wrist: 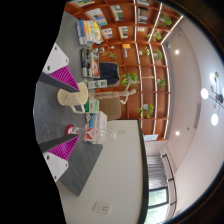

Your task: Pour water

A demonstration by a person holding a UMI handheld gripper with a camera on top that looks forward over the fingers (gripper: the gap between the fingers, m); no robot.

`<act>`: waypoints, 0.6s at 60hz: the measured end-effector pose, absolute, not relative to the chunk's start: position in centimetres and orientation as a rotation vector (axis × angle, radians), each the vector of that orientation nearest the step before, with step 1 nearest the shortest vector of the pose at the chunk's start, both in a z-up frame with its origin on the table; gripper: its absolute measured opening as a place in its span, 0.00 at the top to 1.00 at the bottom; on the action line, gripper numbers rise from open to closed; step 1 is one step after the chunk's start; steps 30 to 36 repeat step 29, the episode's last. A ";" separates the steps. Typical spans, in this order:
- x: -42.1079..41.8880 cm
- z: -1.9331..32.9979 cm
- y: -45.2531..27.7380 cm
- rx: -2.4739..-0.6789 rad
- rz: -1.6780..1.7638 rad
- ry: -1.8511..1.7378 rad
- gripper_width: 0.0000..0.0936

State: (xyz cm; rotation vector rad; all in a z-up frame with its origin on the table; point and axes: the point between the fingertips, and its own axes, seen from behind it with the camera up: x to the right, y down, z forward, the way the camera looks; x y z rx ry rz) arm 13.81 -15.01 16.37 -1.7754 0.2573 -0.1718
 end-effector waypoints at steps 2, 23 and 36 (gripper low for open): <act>12.9 17.0 -15.0 -1.766 -0.147 0.252 0.05; 7.9 17.7 -17.5 -1.762 -0.143 0.173 0.06; 6.7 17.8 -17.2 -1.752 -0.118 0.150 0.05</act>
